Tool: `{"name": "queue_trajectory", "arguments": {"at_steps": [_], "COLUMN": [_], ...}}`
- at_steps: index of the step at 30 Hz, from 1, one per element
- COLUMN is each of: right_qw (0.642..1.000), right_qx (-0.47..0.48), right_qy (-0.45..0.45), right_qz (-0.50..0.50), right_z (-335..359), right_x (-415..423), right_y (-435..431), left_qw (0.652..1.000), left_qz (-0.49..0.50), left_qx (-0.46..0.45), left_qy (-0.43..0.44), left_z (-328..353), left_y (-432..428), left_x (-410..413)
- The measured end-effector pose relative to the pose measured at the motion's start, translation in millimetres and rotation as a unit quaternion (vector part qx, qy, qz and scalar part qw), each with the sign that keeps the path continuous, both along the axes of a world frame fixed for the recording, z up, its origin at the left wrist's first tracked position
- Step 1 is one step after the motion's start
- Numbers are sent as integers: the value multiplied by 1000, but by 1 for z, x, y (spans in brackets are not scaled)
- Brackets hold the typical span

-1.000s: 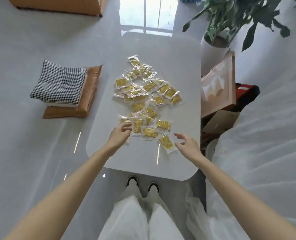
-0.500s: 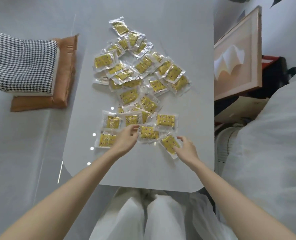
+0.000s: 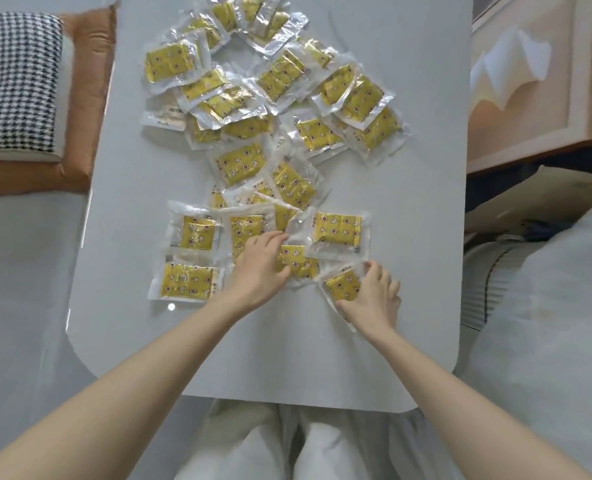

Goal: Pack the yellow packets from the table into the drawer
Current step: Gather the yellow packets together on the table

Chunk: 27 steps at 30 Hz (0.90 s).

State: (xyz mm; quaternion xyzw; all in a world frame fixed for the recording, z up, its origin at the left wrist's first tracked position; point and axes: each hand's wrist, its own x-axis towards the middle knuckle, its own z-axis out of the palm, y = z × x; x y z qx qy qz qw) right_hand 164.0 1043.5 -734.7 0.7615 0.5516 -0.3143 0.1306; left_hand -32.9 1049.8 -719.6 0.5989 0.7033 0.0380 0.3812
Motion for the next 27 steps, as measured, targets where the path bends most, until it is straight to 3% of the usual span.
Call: {"name": "queue_trajectory", "arguments": {"at_steps": [3,7,15,21,27], "right_qw": [999,992,978,961,930], "right_qx": [-25,-41,55,27,8], "right_qy": [20,118,154,60,20], "right_qz": [1,15,130,270,368], "right_z": [-7,4,32,5,3], "right_x": [4,15,10,-10,-12], "right_y": [1,6,71,105,110], "left_qw": [997,986,989,992,985], "left_qz": [-55,-93,-22,36,158], "left_qx": [9,10,-21,-21,-44], "left_qy": [57,139,145,115,-45], "left_z": [-11,-21,-31,-28,-20], "left_y": [4,8,5,-13,-23], "left_x": [8,20,33,20,-2]}}
